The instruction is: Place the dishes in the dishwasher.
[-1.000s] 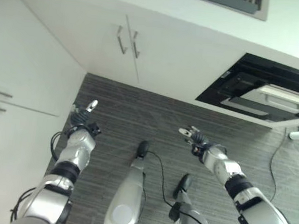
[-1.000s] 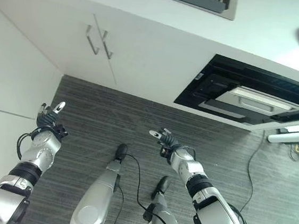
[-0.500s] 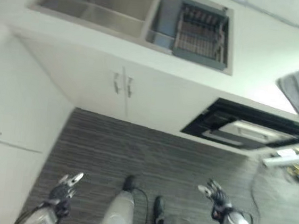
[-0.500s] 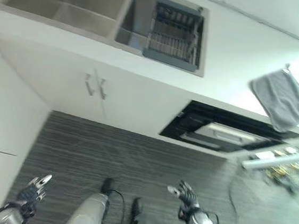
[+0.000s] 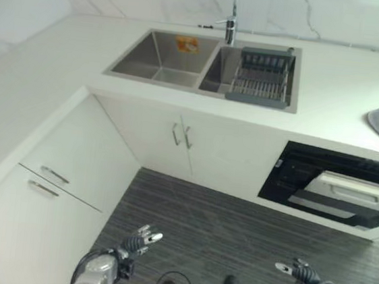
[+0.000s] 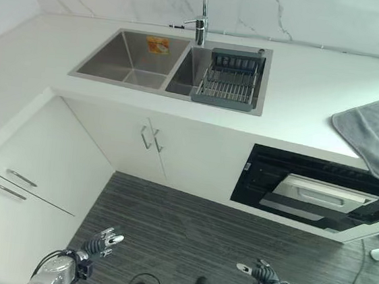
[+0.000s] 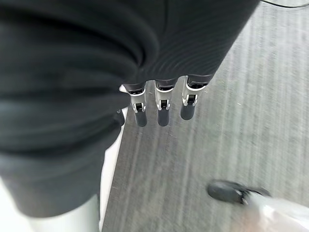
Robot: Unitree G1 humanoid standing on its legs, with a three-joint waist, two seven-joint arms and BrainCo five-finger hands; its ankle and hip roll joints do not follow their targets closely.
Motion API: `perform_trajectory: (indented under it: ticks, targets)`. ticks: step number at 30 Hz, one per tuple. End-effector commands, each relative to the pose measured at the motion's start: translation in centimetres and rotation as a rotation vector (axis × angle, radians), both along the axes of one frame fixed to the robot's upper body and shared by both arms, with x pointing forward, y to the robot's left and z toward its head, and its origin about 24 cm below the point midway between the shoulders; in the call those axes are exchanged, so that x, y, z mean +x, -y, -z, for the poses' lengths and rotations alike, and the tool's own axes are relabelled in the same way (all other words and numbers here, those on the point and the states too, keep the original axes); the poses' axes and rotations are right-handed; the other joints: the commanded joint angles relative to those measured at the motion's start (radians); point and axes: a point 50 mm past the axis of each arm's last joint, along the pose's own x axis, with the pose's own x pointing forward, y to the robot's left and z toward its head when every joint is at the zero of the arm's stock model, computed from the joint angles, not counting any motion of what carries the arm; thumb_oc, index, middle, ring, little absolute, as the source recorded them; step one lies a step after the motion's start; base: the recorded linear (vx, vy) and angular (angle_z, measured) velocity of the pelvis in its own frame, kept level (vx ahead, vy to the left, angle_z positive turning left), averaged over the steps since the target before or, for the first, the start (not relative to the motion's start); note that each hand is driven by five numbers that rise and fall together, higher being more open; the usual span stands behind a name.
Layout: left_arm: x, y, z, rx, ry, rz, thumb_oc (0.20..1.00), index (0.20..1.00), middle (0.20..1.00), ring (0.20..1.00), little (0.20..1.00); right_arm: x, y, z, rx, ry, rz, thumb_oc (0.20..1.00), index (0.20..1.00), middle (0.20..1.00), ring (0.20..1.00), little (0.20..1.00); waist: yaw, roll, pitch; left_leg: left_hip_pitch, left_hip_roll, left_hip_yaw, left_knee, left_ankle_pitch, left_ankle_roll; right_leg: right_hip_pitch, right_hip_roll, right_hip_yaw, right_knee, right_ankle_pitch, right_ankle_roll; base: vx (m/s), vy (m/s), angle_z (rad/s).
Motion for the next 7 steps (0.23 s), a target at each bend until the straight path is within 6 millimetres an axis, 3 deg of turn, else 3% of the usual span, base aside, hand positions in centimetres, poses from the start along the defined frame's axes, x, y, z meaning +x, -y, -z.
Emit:
perform_trajectory:
  ticks: [1, 7]
  targets:
    - [0.2, -0.5, -0.3, 0.020, 0.042, 0.007, 1.000, 1.000, 1.000, 1.000, 1.000, 1.1, -1.3, 0.0, 0.027, 0.038, -0.058, 1.000, 1.000, 1.000, 1.000, 1.000, 0.005, -0.024, -0.036, -0.033, -0.028, 0.000, 0.004, -0.061, 0.005, 0.012, -0.047, 0.021, 0.005, -0.044, 0.088, 0.05, 0.112, -0.07]
    - [-1.5, -1.0, 0.5, -0.033, 0.004, -0.094, 1.000, 1.000, 1.000, 1.000, 1.000, -0.4, -2.7, 1.0, 0.055, -0.025, -0.060, 1.000, 1.000, 1.000, 1.000, 1.000, 0.019, -0.043, -0.072, 0.000, -0.040, -0.002, 0.004, -0.087, 0.025, 0.045, -0.054, 0.012, 0.008, -0.046, 0.096, 0.08, 0.048, 0.01]
